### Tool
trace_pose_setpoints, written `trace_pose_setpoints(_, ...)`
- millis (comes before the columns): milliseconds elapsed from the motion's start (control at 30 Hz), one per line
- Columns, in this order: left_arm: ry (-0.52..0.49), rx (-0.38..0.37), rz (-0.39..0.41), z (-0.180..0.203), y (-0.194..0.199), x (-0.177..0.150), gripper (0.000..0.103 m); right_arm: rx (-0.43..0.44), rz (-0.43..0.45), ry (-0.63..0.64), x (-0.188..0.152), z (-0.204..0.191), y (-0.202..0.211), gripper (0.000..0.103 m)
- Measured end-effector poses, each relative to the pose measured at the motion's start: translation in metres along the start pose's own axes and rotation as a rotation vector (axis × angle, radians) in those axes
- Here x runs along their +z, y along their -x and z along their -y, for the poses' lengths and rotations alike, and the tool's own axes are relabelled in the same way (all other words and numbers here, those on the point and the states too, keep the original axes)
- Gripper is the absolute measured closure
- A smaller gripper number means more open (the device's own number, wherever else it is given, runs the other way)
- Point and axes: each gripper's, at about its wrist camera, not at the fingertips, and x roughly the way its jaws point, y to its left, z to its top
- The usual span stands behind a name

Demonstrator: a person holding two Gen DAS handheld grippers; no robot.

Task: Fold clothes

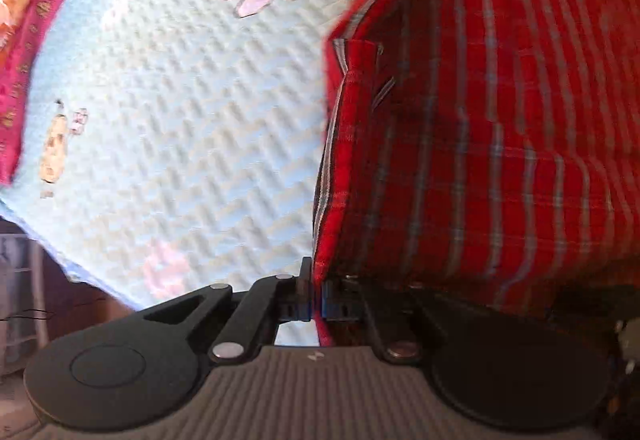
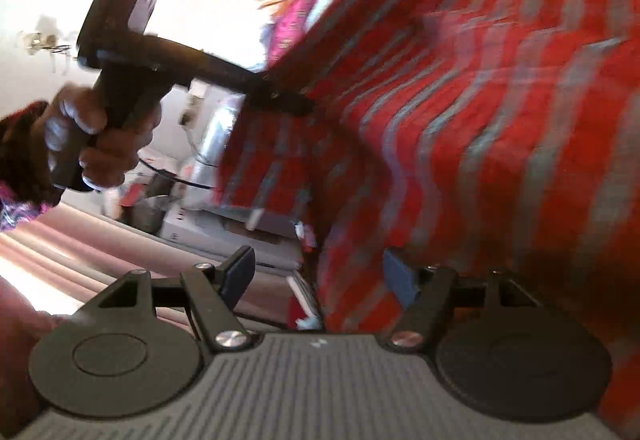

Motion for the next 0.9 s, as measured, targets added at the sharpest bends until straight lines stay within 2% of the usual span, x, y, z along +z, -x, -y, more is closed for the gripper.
trace_pose_setpoints(100,-0.005,0.079,0.004,-0.004,-0.004,0.012,0.1,0.049,-0.044,0.008,0.004,-0.009,-0.043,0.031)
trace_pose_setpoints(233,-0.007,0.171,-0.003,-0.006,-0.018,0.019,0.1,0.13,-0.083,-0.097,0.016,-0.008,-0.068,0.031)
trace_pose_setpoints(333,0.1,0.119,0.01,-0.021,-0.012,0.025,0.098,0.141,-0.062,-0.151,0.014,-0.006,-0.025,0.031)
trace_pose_setpoints(433,0.343,-0.059,0.079,-0.05,0.008,0.022,0.095,0.136,0.005,-0.217,0.011,0.004,0.031,0.031)
trace_pose_setpoints(533,0.577,-0.181,0.136,-0.074,0.021,0.023,0.094,0.118,0.104,-0.301,0.005,0.018,0.093,0.03)
trace_pose_setpoints(600,0.51,-0.195,0.204,-0.05,0.03,0.041,0.094,0.067,0.193,-0.321,0.007,0.025,0.136,0.028)
trace_pose_setpoints(667,0.435,-0.212,0.271,-0.025,0.04,0.058,0.094,-0.045,0.274,-0.297,0.015,0.027,0.171,0.024)
trace_pose_setpoints(767,0.191,-0.295,0.347,0.041,0.053,0.086,0.088,-0.201,0.369,-0.258,0.022,0.029,0.219,0.023)
trace_pose_setpoints(867,0.008,-0.39,0.388,0.103,0.055,0.107,0.074,-0.329,0.546,-0.302,0.01,0.033,0.274,0.023)
trace_pose_setpoints(900,-0.026,-0.417,0.378,0.117,0.054,0.108,0.072,-0.383,0.611,-0.335,-0.001,0.032,0.294,0.024)
